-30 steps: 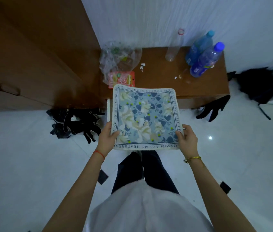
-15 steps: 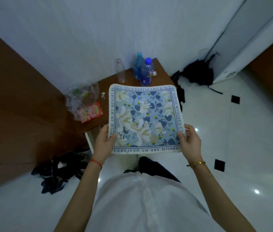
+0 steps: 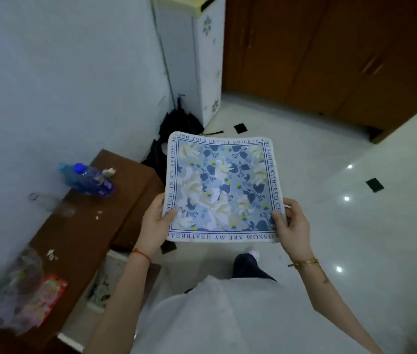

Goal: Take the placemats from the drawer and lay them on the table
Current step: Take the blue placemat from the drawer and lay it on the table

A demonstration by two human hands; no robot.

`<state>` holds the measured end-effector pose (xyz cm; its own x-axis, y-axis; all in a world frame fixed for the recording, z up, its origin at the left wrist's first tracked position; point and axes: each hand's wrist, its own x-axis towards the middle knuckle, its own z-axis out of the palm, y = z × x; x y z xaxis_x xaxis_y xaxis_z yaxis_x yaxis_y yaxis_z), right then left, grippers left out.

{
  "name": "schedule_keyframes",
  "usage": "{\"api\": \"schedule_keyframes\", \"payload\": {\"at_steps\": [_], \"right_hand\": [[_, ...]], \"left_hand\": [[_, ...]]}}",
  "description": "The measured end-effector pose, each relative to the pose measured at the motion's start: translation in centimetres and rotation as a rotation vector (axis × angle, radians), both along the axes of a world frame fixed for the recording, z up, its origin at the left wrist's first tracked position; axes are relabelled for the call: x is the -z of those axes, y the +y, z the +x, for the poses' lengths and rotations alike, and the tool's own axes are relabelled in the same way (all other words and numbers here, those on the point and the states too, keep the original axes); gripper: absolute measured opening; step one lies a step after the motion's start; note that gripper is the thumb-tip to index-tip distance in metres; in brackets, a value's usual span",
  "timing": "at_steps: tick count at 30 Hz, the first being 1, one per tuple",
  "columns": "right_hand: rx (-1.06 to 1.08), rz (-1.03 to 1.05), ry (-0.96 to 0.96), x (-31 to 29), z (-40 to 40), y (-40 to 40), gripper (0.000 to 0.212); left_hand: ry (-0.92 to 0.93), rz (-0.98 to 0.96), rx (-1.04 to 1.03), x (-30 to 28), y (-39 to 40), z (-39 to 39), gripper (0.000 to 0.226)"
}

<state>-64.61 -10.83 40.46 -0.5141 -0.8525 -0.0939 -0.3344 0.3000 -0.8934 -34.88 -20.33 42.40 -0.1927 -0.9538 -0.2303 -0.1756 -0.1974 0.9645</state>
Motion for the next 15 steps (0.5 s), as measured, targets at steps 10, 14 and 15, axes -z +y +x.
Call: {"api": "schedule_keyframes", "payload": {"at_steps": [10, 14, 15], "right_hand": [[0.382, -0.004, 0.029, -2.1, -21.5, 2.0, 0.025], [0.54, -0.029, 0.018, -2.1, -27.8, 3.2, 0.024], [0.543, -0.025, 0.015, -2.2, -27.8, 3.2, 0.024]], "left_hand": [[-0.059, -0.042, 0.412, 0.0, -9.3, -28.2, 0.038], [-0.026, -0.054, 0.54, -0.1, -11.5, -38.5, 0.03], [-0.046, -0.055, 0.551, -0.5, -11.8, -38.9, 0.031]]}}
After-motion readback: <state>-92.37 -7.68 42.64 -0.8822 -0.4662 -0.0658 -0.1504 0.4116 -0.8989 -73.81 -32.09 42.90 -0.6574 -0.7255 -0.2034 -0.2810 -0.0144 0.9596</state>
